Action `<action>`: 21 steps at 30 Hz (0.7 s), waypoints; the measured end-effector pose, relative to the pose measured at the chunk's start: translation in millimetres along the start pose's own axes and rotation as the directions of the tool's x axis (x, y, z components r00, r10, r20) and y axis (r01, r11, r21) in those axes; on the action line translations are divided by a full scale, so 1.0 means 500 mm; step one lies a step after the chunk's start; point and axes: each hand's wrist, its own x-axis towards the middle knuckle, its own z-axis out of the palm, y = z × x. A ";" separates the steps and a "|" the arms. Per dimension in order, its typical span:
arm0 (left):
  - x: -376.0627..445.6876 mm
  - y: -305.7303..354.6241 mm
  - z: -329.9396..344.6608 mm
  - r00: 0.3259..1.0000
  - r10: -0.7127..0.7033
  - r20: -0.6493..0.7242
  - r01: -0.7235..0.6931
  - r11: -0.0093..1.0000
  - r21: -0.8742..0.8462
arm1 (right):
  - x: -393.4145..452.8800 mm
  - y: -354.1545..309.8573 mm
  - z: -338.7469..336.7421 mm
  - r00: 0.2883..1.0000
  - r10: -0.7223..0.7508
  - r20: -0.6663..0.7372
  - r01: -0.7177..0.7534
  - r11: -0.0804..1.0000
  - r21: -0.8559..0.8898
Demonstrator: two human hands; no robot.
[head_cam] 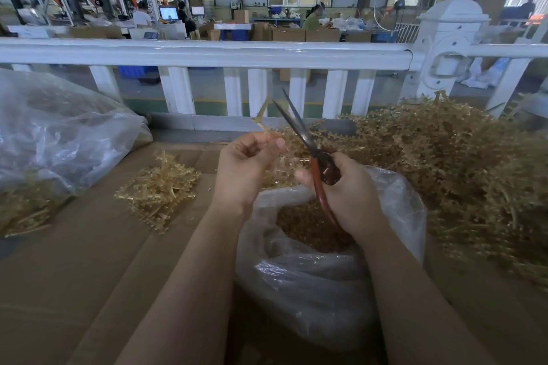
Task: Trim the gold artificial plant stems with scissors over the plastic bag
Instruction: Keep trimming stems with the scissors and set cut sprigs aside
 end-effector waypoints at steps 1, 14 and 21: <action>0.001 0.001 -0.002 1.000 0.005 -0.005 -0.005 1.000 -0.015 | -0.002 0.002 0.000 1.000 -0.014 0.002 0.015 0.998 -0.058; 0.001 0.002 -0.020 0.995 0.074 0.064 -0.075 0.997 0.008 | -0.008 -0.006 -0.007 0.993 -0.120 0.000 0.112 0.924 -0.367; -0.001 0.002 -0.020 0.991 0.078 0.110 -0.079 0.997 0.003 | -0.009 -0.010 -0.007 0.986 -0.159 -0.050 0.124 0.901 -0.416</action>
